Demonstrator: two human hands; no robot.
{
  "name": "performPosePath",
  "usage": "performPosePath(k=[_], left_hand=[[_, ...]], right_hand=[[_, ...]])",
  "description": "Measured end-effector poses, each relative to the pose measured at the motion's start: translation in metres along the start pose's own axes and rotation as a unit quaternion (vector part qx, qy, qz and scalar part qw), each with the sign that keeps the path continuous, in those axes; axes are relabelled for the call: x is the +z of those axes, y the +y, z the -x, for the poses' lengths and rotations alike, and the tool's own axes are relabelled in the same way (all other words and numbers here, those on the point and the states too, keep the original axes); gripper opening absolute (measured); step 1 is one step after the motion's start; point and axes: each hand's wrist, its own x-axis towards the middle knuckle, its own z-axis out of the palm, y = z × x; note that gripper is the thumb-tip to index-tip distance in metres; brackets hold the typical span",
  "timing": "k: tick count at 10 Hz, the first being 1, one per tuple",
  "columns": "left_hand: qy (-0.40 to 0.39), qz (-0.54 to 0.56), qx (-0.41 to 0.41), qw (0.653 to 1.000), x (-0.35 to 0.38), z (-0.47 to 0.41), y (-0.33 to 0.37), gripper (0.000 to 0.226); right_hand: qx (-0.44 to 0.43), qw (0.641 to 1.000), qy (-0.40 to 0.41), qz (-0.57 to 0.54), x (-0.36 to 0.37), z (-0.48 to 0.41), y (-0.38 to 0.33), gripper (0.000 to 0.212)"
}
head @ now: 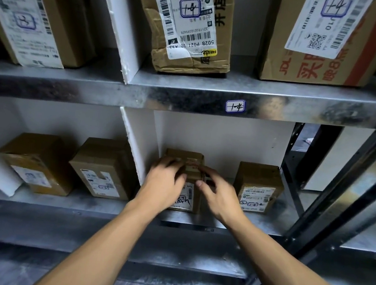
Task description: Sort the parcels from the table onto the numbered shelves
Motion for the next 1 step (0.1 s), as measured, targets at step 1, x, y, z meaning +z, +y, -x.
performPosePath(k=[1], left_hand=[[0.002,-0.029,0.0,1.0,-0.0096,0.0044,0.0028,0.041]], right_hand=[[0.005,0.998,0.027,0.049,-0.0019,0.0041,-0.0029,0.043]])
